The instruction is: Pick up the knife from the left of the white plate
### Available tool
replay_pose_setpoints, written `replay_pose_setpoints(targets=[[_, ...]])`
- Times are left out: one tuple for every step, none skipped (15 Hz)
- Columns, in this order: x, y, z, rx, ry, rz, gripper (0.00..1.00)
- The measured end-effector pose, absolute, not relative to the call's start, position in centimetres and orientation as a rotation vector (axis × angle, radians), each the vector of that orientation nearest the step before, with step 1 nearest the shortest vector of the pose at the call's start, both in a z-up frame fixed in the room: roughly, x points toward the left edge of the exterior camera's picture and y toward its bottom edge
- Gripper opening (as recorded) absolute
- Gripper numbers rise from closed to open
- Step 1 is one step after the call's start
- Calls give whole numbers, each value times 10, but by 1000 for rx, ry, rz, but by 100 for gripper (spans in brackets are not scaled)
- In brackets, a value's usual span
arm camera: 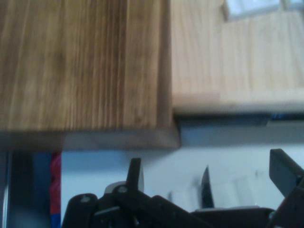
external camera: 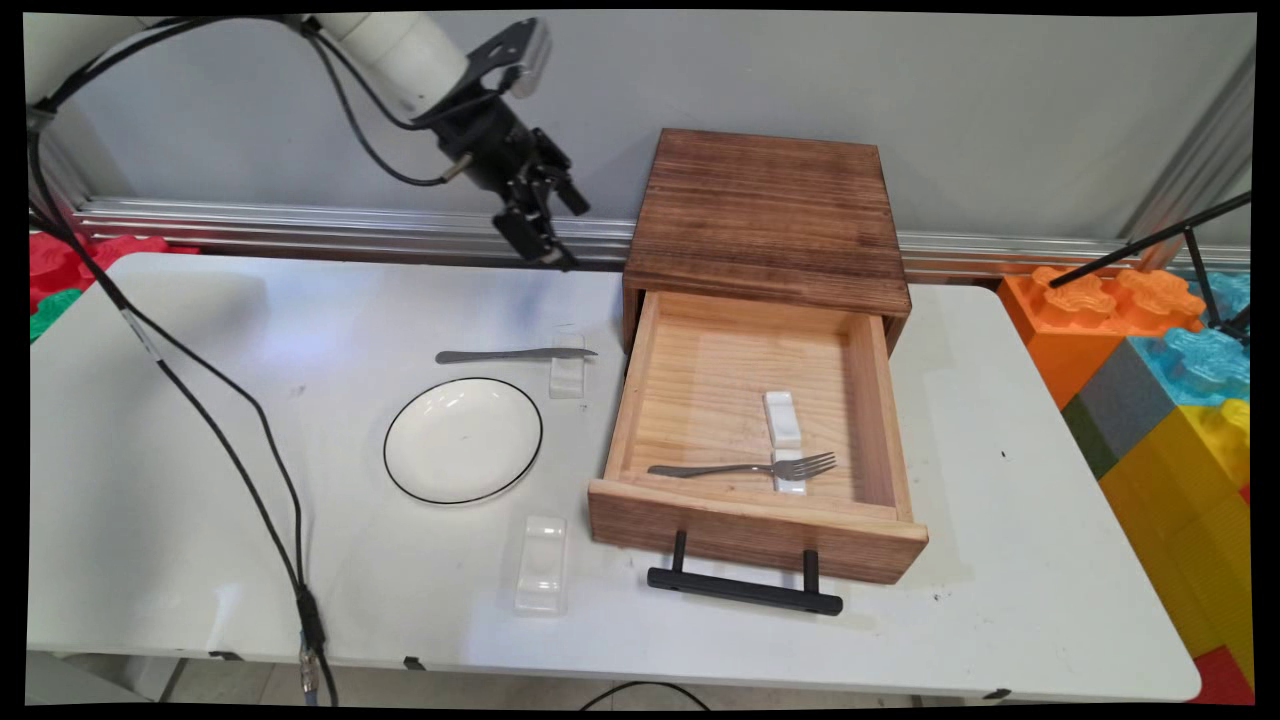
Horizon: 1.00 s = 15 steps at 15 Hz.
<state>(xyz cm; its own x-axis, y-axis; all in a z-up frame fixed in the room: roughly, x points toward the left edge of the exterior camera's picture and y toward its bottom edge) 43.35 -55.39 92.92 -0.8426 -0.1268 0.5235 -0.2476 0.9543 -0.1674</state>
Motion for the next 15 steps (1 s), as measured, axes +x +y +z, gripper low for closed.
replay_pose_setpoints(targets=[[442, -556, 926, 265, -2581, 306, 100], [450, -558, 924, 265, -2584, 301, 100], [460, -560, 920, 265, -2588, 293, 100], [465, -561, 917, 265, -2590, 286, 100], [474, -563, 913, 263, -2594, 271, 100], [482, -563, 909, 265, -2599, 254, 100], [489, -563, 903, 268, -2606, 230, 100], [495, -563, 898, 270, -2614, 207, 100], [501, -563, 894, 274, -2620, 189, 100], [507, -563, 889, 282, -2628, 171, 100], [511, -565, 883, 293, -2635, 155, 100], [515, -566, 878, 304, -2639, 143, 100], [518, -567, 872, 316, -2643, 130, 100], [520, -568, 866, 323, -2647, 118, 100], [522, -569, 861, 330, -2652, 107, 100]])
